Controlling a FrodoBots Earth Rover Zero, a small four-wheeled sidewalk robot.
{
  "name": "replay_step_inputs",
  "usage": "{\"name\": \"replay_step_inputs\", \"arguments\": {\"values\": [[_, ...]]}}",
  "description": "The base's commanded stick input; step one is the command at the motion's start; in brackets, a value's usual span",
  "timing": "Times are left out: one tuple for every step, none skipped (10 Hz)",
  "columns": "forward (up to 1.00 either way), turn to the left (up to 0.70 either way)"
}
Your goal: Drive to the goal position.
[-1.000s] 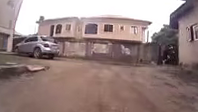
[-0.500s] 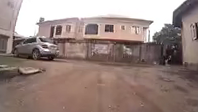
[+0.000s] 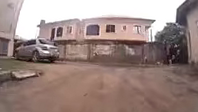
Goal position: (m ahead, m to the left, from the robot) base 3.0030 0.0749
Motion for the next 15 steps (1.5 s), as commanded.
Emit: {"name": "replay_step_inputs", "arguments": {"values": [[0.70, 0.00], [0.70, 0.00], [0.70, 0.00], [0.70, 0.00], [0.70, 0.00], [0.70, 0.00], [0.70, 0.00], [0.70, 0.00], [0.70, 0.00], [0.70, 0.00], [0.70, -0.05], [0.70, -0.23], [0.70, -0.24], [0.70, -0.20], [0.70, -0.16]]}}
